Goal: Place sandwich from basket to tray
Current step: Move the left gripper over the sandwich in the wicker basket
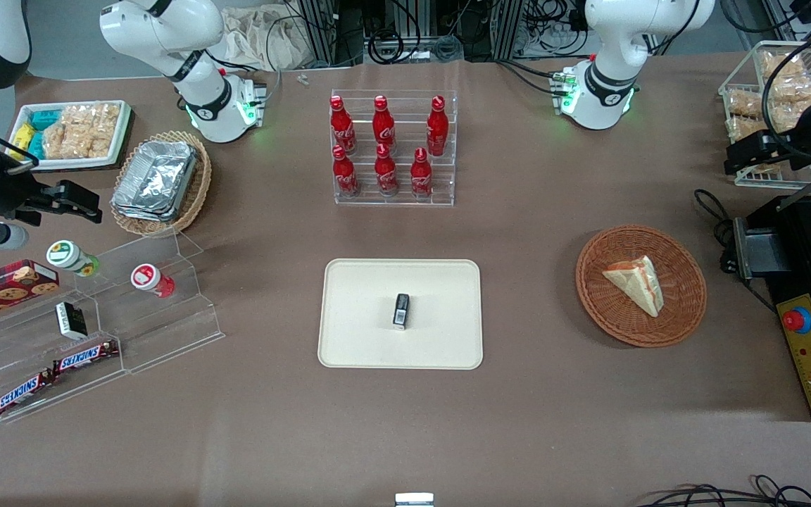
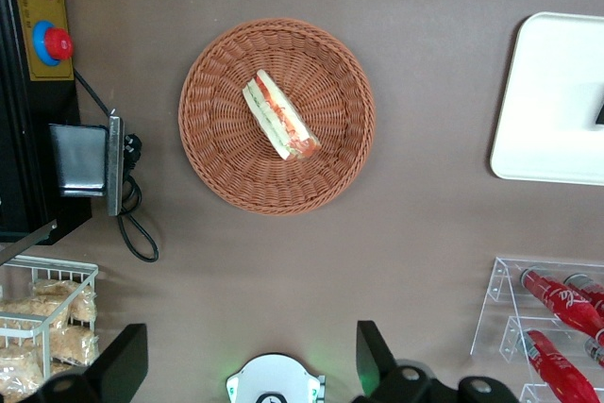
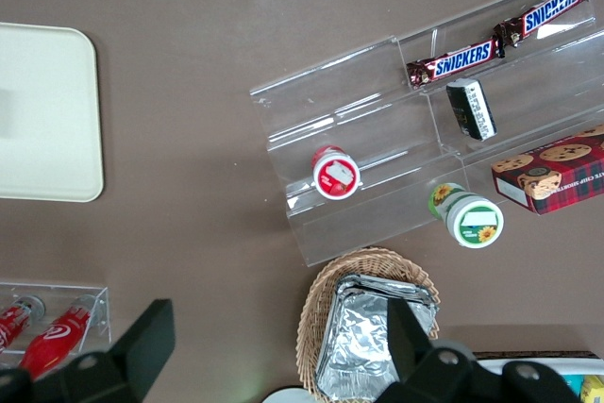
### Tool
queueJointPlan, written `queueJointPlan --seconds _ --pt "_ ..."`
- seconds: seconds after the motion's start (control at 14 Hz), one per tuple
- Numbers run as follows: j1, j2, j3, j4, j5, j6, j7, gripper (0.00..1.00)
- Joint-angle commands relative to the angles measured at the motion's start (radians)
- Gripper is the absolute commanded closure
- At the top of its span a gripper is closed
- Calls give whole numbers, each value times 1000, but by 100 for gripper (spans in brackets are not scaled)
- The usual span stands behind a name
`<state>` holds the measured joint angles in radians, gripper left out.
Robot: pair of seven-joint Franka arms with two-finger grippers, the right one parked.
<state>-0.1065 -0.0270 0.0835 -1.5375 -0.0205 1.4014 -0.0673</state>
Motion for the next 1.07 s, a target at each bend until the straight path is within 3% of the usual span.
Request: queueJointPlan --seconds 0.0,0.29,0.71,1.0 --pt "-19 19 -4 39 25 -16 11 1" --pt "-18 68 -4 7 54 10 -107 0" --pt "-12 4 -2 -453 53 468 -395 1" --pt "-6 15 5 -680 53 787 -589 1"
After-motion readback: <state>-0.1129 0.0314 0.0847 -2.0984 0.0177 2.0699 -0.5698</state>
